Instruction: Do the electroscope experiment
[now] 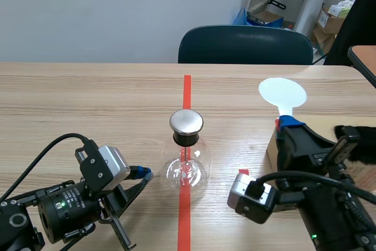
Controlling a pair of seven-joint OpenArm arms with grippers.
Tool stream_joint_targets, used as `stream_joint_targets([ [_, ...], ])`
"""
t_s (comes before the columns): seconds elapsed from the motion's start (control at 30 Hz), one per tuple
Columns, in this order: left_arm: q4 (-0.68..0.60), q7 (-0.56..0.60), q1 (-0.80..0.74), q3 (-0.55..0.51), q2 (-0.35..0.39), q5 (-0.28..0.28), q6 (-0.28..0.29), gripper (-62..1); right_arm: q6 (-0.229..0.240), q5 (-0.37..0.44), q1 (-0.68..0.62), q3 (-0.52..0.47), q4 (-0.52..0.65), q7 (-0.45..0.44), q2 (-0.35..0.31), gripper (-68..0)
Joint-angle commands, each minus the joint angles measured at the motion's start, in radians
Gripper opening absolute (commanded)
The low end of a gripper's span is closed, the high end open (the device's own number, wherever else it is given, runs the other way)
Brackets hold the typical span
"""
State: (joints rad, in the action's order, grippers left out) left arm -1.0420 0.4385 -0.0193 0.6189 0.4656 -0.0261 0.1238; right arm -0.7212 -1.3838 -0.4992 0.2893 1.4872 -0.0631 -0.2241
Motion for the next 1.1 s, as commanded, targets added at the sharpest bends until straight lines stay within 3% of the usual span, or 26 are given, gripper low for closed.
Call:
stream_joint_targets([
  [0.0, -0.019, 0.014, 0.001, -0.004, -0.005, 0.006, -0.002, -55.4, -0.011, 0.002, 0.001, -0.008, 0.014, -0.038, 0.0, -65.8],
  [0.3, -0.019, 0.014, 0.001, -0.004, -0.005, 0.006, -0.002, -55.4, -0.011, 0.003, 0.001, -0.008, 0.014, -0.313, 0.0, -65.8],
  [0.53, -0.019, 0.014, 0.001, -0.004, -0.005, 0.006, -0.002, -55.4, -0.011, 0.003, 0.001, -0.008, 0.014, -0.469, 0.0, -65.8],
  [0.8, -0.019, 0.014, 0.001, -0.004, -0.005, 0.006, -0.002, -55.4, -0.011, 0.003, 0.001, -0.008, 0.014, -0.548, 0.0, -65.8],
  [1.07, -0.019, 0.014, 0.001, -0.004, -0.005, 0.006, -0.002, -55.4, -0.011, 0.003, 0.001, -0.008, 0.014, -0.55, 0.0, -65.8],
])
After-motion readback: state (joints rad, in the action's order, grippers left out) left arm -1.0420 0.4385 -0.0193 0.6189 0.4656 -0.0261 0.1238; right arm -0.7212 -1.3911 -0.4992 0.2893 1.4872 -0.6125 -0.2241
